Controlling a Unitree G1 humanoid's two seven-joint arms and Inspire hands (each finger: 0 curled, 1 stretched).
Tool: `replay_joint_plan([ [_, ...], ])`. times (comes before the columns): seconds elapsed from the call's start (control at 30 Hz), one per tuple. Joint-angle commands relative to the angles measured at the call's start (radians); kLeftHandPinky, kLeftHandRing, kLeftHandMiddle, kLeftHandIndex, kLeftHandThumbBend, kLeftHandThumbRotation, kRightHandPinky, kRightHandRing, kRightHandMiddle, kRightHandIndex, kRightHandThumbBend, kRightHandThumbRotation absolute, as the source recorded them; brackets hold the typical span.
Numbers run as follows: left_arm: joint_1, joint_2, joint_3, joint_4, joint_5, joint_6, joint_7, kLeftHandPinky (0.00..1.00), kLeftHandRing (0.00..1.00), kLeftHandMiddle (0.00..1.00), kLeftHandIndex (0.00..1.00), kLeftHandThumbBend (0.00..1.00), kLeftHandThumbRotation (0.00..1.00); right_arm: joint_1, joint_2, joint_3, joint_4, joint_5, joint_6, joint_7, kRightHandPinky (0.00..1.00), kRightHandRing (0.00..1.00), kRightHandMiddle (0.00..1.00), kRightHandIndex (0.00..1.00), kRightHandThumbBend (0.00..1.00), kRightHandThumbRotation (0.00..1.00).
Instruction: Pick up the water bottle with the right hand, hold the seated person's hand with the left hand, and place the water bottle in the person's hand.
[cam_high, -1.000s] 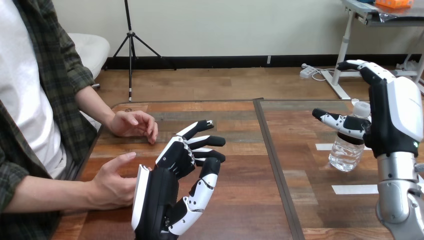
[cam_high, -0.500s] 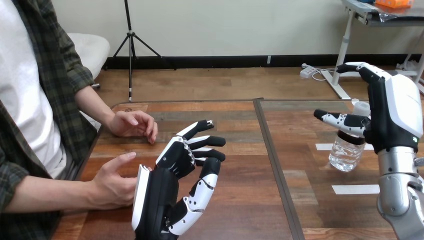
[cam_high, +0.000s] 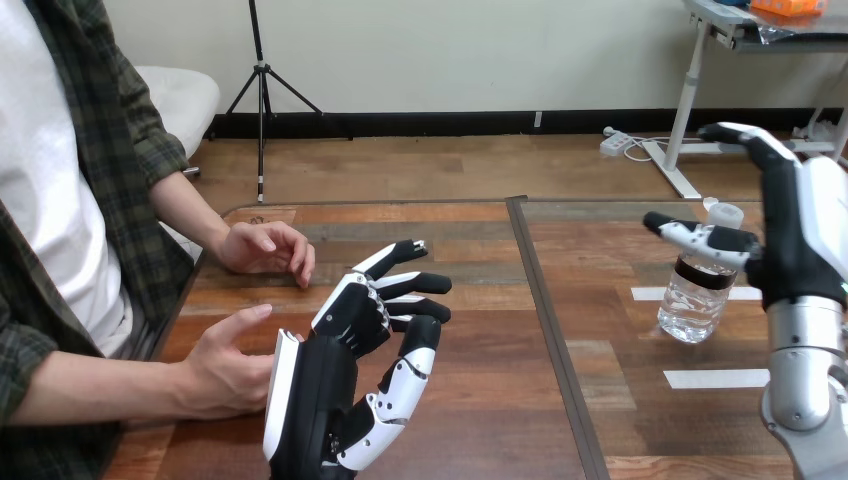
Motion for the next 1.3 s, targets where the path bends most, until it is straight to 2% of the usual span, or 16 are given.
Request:
replay_joint_plan([
  [0.0,-0.016,-0.025,-0.002,-0.010,0.001,-0.013,-0.002,0.47,0.58,0.66,0.76,0.28,0.44,-0.074,0.037,-0.040,0.022,0.089,-0.047,0.015,0.88,0.89,0.84,0.78,0.77,0.00],
  [0.17,-0.017,-0.027,0.003,-0.009,0.009,-0.012,0.001,0.47,0.58,0.66,0.76,0.29,0.44,-0.078,0.073,-0.070,0.051,0.194,-0.083,0.038,0.87,0.88,0.86,0.81,0.76,0.00],
  [0.33,-0.021,-0.024,0.004,-0.007,0.010,-0.014,-0.001,0.47,0.58,0.66,0.76,0.29,0.44,-0.080,0.091,-0.083,0.069,0.249,-0.109,0.056,0.87,0.89,0.87,0.83,0.74,0.01],
  [0.47,-0.021,-0.023,0.004,-0.010,0.012,-0.010,-0.002,0.47,0.58,0.66,0.76,0.29,0.45,-0.084,0.120,-0.109,0.087,0.320,-0.143,0.092,0.89,0.91,0.89,0.86,0.71,0.00],
  [0.57,-0.021,-0.023,0.003,-0.012,0.010,-0.007,-0.004,0.47,0.58,0.66,0.76,0.29,0.45,-0.087,0.132,-0.118,0.099,0.349,-0.152,0.110,0.90,0.91,0.90,0.87,0.69,0.00],
  [1.03,-0.022,-0.021,0.007,-0.016,0.013,-0.005,-0.004,0.48,0.58,0.66,0.76,0.29,0.45,-0.100,0.146,-0.128,0.158,0.361,-0.179,0.131,0.91,0.93,0.93,0.90,0.65,0.00],
  [1.27,-0.022,-0.020,0.007,-0.018,0.011,-0.004,-0.006,0.47,0.59,0.66,0.76,0.29,0.45,-0.108,0.156,-0.135,0.170,0.378,-0.166,0.152,0.91,0.93,0.92,0.89,0.66,0.00],
])
